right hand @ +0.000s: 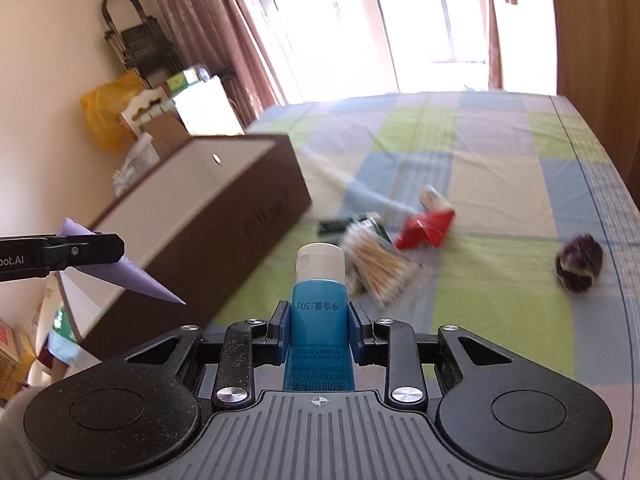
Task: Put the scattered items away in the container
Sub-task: 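Carry the purple tube in the left gripper into the box while the right gripper carries the blue tube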
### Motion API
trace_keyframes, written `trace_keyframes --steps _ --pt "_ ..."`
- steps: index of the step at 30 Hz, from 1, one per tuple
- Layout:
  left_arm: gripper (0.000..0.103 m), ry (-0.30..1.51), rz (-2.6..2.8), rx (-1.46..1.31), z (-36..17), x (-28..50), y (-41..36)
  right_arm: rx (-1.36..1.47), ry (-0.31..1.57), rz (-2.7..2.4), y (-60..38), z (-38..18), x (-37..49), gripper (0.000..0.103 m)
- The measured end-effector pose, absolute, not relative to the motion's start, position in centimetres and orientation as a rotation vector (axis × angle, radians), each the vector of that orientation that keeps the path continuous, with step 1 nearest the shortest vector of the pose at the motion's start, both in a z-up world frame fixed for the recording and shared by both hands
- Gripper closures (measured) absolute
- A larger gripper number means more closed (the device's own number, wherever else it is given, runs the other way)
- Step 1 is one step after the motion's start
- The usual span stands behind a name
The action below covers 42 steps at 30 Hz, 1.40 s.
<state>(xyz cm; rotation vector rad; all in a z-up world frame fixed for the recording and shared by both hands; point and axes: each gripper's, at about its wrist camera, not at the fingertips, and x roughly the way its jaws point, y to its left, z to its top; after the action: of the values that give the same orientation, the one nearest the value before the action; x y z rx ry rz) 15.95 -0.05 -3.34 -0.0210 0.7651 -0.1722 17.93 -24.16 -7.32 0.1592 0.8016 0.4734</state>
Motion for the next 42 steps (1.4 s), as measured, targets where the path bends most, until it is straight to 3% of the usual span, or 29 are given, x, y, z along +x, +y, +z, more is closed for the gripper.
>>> trace_keyframes --steps 9,19,30,42 --pt "0.078 0.693 -0.089 -0.009 1.3 17.1 5.3 0.224 0.696 0.621 -19.2 -1.9 21.0 0.071" --pt "0.078 0.745 -0.046 0.033 0.8 19.7 9.8 0.204 0.676 0.737 -12.2 0.3 24.2 0.071" --pt "0.078 0.776 -0.036 0.075 -1.0 22.1 12.7 0.141 0.674 0.787 -5.4 -0.5 27.4 0.071" --pt "0.078 0.835 -0.063 0.043 -3.0 24.7 14.2 0.094 0.762 0.742 -3.5 -4.9 32.5 0.071"
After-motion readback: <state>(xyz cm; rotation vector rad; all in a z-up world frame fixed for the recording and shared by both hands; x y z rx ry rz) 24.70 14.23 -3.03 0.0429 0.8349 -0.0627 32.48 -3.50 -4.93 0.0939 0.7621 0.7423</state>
